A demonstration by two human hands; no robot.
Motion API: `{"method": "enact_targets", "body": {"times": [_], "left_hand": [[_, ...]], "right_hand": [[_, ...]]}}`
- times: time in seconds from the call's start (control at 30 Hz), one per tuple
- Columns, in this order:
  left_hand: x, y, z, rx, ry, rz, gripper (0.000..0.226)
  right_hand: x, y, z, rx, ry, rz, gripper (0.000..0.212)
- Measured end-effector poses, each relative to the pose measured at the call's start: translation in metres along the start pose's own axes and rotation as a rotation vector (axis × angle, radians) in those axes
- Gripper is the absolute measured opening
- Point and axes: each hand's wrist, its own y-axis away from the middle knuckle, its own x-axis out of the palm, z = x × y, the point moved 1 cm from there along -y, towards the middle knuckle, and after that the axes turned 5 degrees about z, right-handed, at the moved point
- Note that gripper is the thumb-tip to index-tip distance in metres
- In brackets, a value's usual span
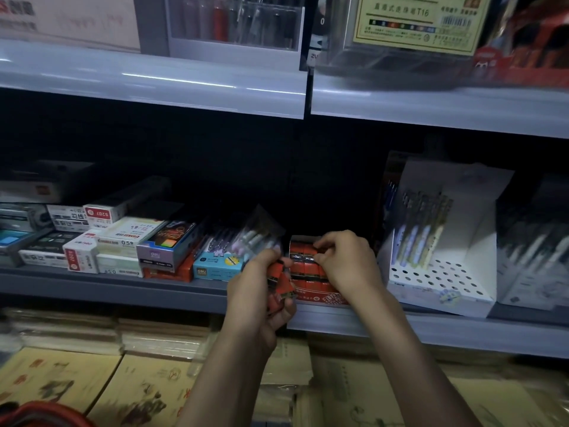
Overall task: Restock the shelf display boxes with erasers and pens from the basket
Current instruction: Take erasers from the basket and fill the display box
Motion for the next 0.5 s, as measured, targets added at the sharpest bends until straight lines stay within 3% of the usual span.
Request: {"method": "enact_targets", "body": {"times": [0.13, 0.23, 0.37, 0.5], "left_hand": [[0.000, 0.003, -0.003, 0.029, -0.007, 0.043, 0.027], [0.002, 0.005, -0.004, 0.069, -0.036, 0.059, 0.040], [0.006, 0.007, -0.002, 0.095, -0.077, 0.004, 0.054], [0.005, 0.008, 0.001, 0.101, -0.099, -0.035, 0.056]], "right_hand": [[-0.018, 0.018, 0.009, -0.061, -0.197, -0.039, 0.011], [-0.035, 0.038, 0.025, -0.102, -0.528, 0.114, 0.007], [-0.036, 0.057, 0.037, -0.094, -0.632, 0.323, 0.013], [-0.032, 0.060, 0.037, -0.143, -0.575, 0.373, 0.024]]}}
